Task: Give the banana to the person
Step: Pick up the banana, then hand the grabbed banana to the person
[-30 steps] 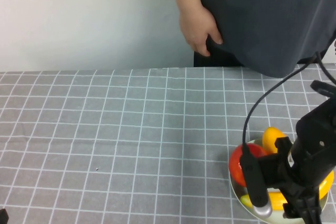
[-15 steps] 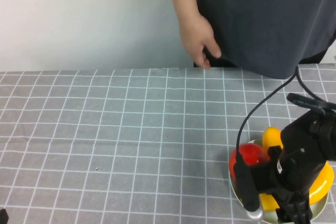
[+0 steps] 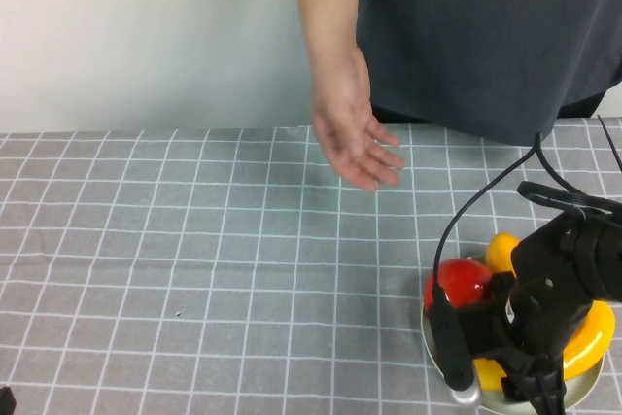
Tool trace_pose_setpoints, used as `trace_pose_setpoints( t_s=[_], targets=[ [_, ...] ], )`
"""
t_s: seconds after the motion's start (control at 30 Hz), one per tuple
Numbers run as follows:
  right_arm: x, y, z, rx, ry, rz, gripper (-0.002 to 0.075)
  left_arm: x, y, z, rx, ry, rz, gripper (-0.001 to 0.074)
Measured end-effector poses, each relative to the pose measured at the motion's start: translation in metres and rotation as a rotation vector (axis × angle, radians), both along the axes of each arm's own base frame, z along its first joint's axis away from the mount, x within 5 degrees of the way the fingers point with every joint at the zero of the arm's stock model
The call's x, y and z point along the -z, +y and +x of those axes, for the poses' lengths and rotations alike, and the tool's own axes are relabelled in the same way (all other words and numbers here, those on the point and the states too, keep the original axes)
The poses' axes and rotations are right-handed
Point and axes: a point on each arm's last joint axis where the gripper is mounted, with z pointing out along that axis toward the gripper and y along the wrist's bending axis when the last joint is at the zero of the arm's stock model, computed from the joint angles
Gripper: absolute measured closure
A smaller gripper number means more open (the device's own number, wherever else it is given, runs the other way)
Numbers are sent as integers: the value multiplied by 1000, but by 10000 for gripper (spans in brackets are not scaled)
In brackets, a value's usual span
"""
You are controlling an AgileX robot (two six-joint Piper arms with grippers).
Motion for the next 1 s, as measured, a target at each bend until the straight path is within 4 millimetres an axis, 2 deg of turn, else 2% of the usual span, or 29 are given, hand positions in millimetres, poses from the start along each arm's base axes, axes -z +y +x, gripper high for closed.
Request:
trace_pose_setpoints(
  t_s=[0.07, 0.1, 0.13, 0.27, 0.43, 0.53, 0.73, 0.83, 1.0],
  targets=[
    [0, 0, 0, 0, -1, 1, 541, 0, 0, 0, -2, 1, -6, 731],
    [0, 0, 0, -1, -2, 0, 442, 0, 0, 0, -2, 1, -6, 731],
    [0, 0, 0, 0, -2, 0, 622, 0, 0, 0, -2, 1, -6, 731],
    [0, 0, 0, 15, 0, 0, 728, 0, 0, 0, 0, 0, 0, 731],
    [-4, -2, -1, 96, 6, -3, 735, 0, 0, 0, 0, 0, 0, 731],
    [-17, -6, -7, 186, 21, -8, 735, 0, 0, 0, -2, 1, -6, 731],
    [-69, -18, -26, 347, -9, 41, 735, 0, 0, 0, 0, 0, 0, 731],
    [-102, -28, -41, 451, -21, 61, 735, 0, 0, 0, 0, 0, 0, 731],
    [-178, -40, -57, 561, -113, 172, 735, 0, 0, 0, -2, 1, -6, 731]
  ],
)
